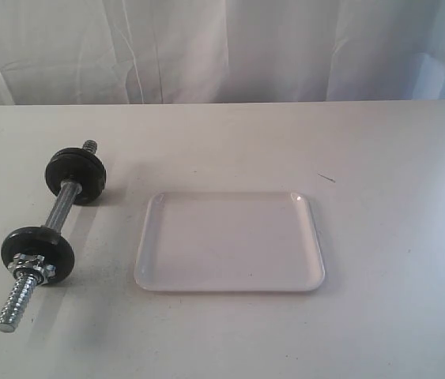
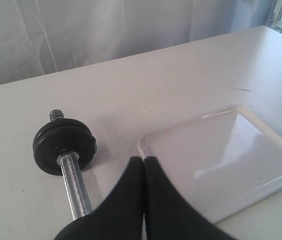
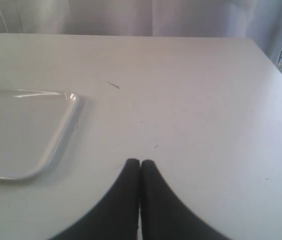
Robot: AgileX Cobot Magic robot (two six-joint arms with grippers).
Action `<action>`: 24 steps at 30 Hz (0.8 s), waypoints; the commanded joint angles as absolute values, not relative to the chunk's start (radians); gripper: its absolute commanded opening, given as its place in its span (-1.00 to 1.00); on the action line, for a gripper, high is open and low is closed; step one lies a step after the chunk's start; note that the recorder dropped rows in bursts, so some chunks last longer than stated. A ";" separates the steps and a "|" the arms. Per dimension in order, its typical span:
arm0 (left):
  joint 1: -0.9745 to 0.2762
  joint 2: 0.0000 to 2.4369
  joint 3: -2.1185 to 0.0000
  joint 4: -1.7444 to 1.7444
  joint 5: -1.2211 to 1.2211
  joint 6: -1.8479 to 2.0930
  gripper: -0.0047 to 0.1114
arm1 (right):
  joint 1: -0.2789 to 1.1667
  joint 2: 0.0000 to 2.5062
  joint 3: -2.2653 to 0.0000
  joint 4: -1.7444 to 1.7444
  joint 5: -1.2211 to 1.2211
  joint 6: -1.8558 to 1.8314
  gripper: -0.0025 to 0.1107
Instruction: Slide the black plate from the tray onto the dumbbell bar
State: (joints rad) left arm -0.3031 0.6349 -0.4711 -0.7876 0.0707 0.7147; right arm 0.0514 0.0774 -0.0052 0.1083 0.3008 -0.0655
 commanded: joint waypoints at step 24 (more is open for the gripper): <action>0.111 0.066 -0.115 -0.337 0.297 0.118 -0.92 | 0.048 0.072 0.000 0.100 0.291 -0.062 -0.96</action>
State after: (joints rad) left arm 0.0534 0.1333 -0.1366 -0.3948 0.2226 0.2151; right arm 0.0514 0.0768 -0.0052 0.1065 0.3017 -0.0639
